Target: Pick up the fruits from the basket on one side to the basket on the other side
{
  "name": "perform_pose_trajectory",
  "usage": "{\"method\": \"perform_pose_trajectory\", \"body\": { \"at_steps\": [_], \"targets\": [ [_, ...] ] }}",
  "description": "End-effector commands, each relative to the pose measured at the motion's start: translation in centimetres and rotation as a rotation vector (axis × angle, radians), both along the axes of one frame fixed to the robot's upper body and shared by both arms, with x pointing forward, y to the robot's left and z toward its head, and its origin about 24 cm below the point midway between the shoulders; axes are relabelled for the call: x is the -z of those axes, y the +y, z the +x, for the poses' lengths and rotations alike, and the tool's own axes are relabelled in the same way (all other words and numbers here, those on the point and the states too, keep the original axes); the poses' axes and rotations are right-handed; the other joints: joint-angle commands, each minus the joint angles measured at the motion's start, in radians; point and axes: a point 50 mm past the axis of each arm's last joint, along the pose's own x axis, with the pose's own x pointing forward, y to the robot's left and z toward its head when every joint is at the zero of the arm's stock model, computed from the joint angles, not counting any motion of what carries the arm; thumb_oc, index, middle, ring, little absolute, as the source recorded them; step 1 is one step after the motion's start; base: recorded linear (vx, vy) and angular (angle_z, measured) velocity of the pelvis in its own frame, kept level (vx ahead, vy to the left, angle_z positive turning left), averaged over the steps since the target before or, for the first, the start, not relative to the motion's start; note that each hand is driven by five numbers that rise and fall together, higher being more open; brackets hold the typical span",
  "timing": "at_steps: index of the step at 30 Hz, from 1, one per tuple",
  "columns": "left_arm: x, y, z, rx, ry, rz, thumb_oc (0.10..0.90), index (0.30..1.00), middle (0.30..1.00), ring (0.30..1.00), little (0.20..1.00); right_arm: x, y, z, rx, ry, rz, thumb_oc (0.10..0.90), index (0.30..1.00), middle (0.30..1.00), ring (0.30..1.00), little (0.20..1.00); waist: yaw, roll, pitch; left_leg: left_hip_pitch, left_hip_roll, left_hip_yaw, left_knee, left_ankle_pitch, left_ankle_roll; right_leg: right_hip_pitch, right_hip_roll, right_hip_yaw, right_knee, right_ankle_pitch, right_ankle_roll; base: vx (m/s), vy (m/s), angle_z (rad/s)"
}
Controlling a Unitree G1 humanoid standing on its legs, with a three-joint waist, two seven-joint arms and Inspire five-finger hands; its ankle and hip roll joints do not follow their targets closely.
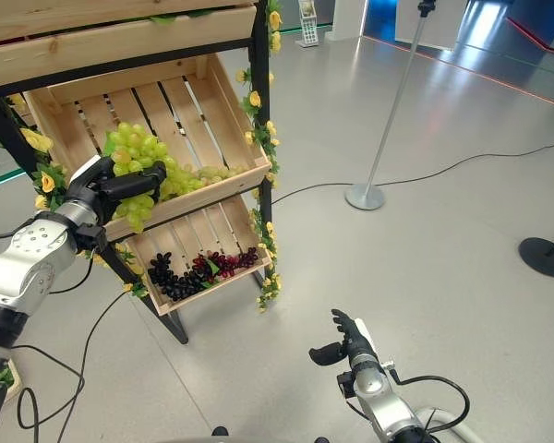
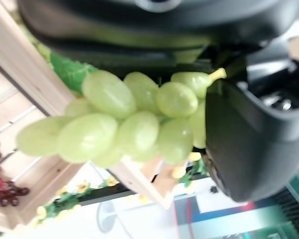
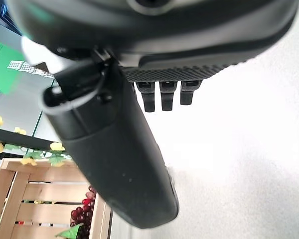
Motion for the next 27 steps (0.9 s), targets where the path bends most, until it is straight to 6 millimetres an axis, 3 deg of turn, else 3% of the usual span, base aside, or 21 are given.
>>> {"method": "perform_pose_trajectory", "body": {
  "at_steps": [1,11,16,27],
  "targets": [
    [-11.6,0.3,1.0,-0.006,-0.358,0.163,0.4,0.3,0.3,0.3,0.3,-3.9,-0.1,4.1,-0.064,-0.225,-0.068,0.8,0.9,0.9,0.9,0.9,-0.006,0.013,-0.03,0.02,-0.007,0.022,0.004,-0.052,-0.012,0.016,-0.002,-0.035,0.002,-0.007,-0.016,0.0,0.0,0.0],
    [-14.4,0.2,1.4,-0.1,-0.41,0.447,0.4,0.3,0.3,0.3,0.3,-3.9,-0.6,4.0,-0.067,-0.216,-0.077,0.8,0.9,0.9,0.9,0.9,-0.023,0.008,-0.035,0.022,-0.008,0.035,0.004,-0.057,-0.011,0.012,0.0,-0.027,0.002,-0.006,-0.01,0.0,0.0,0.0],
    [-16.0,0.8,1.3,-0.152,-0.418,0.492,0.4,0.3,0.3,0.3,0.3,-4.1,-0.9,3.8,-0.068,-0.22,-0.08,0.8,0.9,0.9,0.9,0.9,-0.03,0.008,-0.037,0.024,-0.007,0.044,0.004,-0.058,-0.01,0.011,0.001,-0.025,0.002,-0.005,-0.008,0.0,0.0,-0.01],
    [-17.1,4.7,0.8,-0.332,-0.376,0.493,0.4,0.3,0.3,0.3,0.3,-3.9,-1.7,3.3,-0.047,-0.211,-0.094,0.8,0.9,0.9,0.9,0.9,-0.043,0.013,-0.039,0.028,-0.007,0.057,0.004,-0.062,-0.009,0.008,0.003,-0.02,0.002,-0.006,-0.003,0.01,0.004,-0.04]
  ]
}}
